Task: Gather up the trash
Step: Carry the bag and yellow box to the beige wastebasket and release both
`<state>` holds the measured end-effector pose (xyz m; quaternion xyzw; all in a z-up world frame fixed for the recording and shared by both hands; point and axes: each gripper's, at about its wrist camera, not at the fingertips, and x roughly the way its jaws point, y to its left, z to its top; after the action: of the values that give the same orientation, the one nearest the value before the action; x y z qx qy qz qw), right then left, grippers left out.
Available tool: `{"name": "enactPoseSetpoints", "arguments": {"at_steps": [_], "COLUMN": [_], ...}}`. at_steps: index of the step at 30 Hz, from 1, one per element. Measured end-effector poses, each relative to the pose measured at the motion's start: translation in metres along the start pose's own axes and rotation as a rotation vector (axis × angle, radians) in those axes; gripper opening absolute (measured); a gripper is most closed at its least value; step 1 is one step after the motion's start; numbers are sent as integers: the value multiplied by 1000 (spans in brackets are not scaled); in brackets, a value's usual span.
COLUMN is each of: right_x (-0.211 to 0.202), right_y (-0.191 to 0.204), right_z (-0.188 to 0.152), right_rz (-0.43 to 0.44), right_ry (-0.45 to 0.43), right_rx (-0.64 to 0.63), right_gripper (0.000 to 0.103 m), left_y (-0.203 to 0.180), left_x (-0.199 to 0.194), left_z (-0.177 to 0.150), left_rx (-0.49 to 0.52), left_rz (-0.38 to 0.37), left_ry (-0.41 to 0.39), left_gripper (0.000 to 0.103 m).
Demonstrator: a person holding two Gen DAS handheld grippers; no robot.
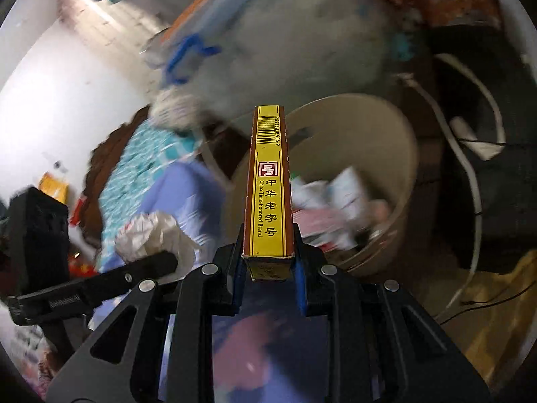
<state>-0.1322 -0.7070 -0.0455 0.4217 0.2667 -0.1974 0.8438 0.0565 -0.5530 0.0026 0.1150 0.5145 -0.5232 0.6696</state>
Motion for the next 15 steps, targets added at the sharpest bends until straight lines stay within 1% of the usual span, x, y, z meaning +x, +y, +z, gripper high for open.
{"name": "enactPoseSetpoints", "arguments": {"at_steps": [1,2,3,4,5,6,8,9,10,12,15], "right_x": [5,8,11,11,3,-5,-14,-18,-21,-28,-26], "right_y": [-3,-6,-9,-11,-11,-11,-8,-5,-2,6,36], "right_z": [4,6,6,7,4,2,-1,-3,-7,-16,-37], "right_rz": [-23,-43,-63,-74,-69,-60,-67,-63,-55,-23,51], "right_ry": [-3,-2,1,-10,-39,-71,-107,-126,-142,-140,-102], "right_rx": [-1,-6,-7,3,12,10,-8,-9,-7,-4,-30], "right_gripper": [30,37,46,68,75,75,75,74,74,72,68], "left_y": [-7,-10,-13,-13,-11,-9,-2,3,6,8,2], "left_x": [12,23,34,40,41,40,32,23,15,-6,-43], "left_z": [6,13,20,24,27,28,27,22,18,4,-32], "left_rx": [-5,-8,-15,-34,-50,-61,-106,-129,-134,-121,-50], "left_rz": [-15,-24,-11,22,33,28,7,-16,-20,-5,51], "left_ry": [12,27,40,27,7,0,-15,-29,-40,-80,-148], "left_gripper": [46,56,75,77,78,78,77,76,76,76,75]}}
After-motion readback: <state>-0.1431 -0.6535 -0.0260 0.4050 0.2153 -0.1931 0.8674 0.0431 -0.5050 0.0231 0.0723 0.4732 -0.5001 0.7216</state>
